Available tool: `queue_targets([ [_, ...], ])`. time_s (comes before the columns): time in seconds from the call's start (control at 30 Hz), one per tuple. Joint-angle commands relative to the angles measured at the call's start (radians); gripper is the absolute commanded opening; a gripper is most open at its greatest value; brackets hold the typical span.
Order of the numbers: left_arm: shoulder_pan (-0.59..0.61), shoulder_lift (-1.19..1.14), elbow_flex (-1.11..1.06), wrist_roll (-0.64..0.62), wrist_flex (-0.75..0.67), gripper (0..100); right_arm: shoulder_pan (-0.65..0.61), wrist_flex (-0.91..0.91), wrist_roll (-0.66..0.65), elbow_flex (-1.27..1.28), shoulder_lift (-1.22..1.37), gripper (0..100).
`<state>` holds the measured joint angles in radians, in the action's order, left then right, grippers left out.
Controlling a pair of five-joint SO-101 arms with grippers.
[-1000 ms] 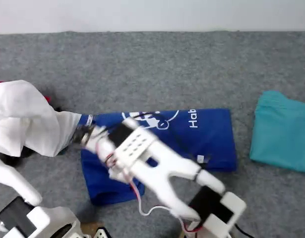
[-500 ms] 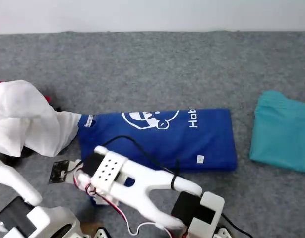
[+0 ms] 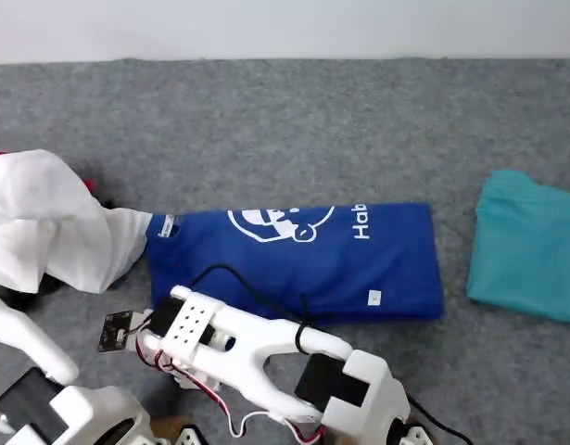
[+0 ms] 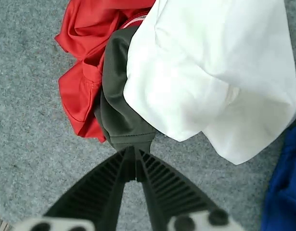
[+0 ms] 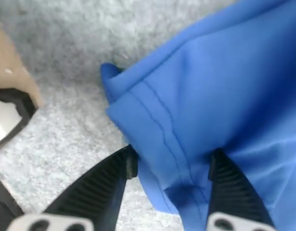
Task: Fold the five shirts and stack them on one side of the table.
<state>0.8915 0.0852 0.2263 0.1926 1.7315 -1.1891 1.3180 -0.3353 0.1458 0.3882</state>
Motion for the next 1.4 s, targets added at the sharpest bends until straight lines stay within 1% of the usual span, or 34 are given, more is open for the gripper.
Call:
queue_targets([
  [0.0,0.006,0.044,0.008,0.008,0.023,1,-0.007,-0.045,0.003,0.005,0.035,23.2],
  [0.07,0.006,0.046,0.008,0.008,0.023,1,-0.007,-0.064,0.000,0.005,0.041,17.9],
  [0.17,0.006,0.046,0.008,0.008,0.023,1,-0.008,-0.067,-0.044,0.005,0.038,6.2],
  [0.23,0.006,0.043,0.008,0.008,0.023,1,-0.008,-0.067,-0.049,0.005,0.038,0.5],
  [0.4,0.005,0.043,0.008,0.008,0.023,1,-0.005,-0.064,-0.054,-0.003,0.035,0.9],
  [0.5,0.005,0.043,0.008,0.008,0.021,2,0.013,-0.013,-0.054,-0.063,0.033,0.9],
  [0.67,0.006,0.043,0.008,0.008,0.021,2,0.104,0.124,-0.054,-0.255,0.035,0.9],
  [0.77,0.005,0.043,0.008,0.008,0.021,2,0.168,0.174,-0.058,-0.362,0.035,0.9],
  [0.83,0.003,0.043,0.008,0.008,0.021,2,0.206,0.193,-0.092,-0.417,0.042,0.9],
  [1.07,0.002,0.049,-0.071,0.008,0.020,2,0.298,0.166,-0.190,-0.471,0.047,1.1],
  [1.17,0.005,0.049,-0.088,0.008,0.020,2,0.340,0.139,-0.198,-0.474,0.059,1.6],
  [1.23,0.005,0.049,-0.088,0.008,0.020,2,0.369,0.133,-0.199,-0.477,0.081,5.5],
  [1.37,0.002,0.051,-0.085,0.008,0.020,2,0.426,0.134,-0.204,-0.503,0.139,22.3],
])
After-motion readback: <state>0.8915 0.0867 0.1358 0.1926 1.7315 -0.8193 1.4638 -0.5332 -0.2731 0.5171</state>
